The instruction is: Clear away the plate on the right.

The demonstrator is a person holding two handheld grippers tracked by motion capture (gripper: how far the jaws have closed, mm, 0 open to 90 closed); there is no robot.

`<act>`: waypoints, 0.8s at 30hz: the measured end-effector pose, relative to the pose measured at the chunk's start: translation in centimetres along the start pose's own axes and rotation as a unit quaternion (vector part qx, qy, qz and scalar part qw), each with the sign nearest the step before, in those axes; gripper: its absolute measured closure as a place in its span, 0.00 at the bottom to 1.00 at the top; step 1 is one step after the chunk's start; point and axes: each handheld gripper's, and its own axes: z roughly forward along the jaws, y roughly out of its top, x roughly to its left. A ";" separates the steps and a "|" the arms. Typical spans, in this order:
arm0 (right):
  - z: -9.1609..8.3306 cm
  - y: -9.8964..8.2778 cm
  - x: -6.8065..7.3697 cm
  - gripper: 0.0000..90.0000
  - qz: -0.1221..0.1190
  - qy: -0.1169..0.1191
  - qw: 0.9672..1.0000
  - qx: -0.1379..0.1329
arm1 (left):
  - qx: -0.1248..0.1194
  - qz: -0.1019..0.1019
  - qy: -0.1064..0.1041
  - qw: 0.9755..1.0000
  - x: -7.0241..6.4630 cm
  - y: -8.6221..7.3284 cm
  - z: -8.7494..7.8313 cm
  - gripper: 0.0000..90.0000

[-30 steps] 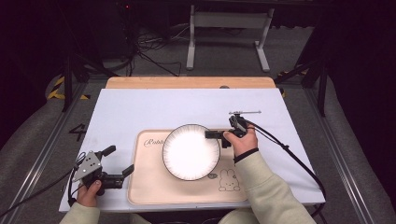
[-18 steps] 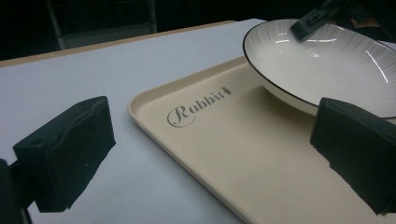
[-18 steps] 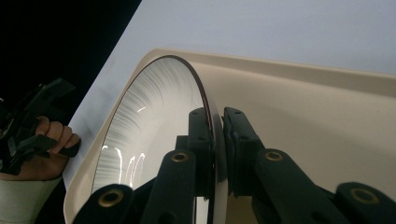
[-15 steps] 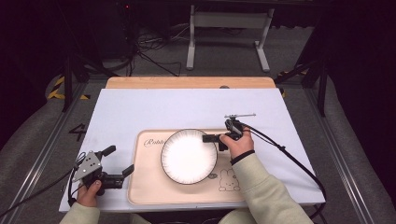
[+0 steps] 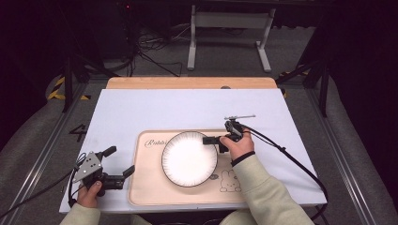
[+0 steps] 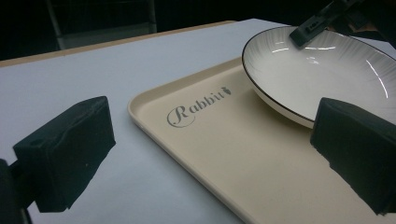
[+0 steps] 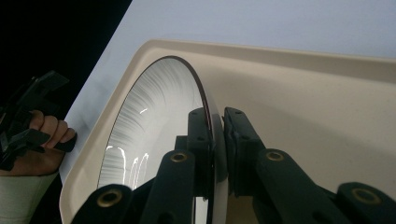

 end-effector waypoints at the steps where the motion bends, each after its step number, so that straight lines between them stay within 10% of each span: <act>1: 0.0 0.0 0.0 0.92 0.001 0.001 1.000 0.000 | 0.001 0.004 0.000 1.000 0.0 0.0 0.0 0.00; 24: 0.5 0.0 -0.7 0.92 -0.017 -0.006 1.000 0.012 | 0.000 -0.002 0.001 1.000 0.0 0.0 0.0 0.00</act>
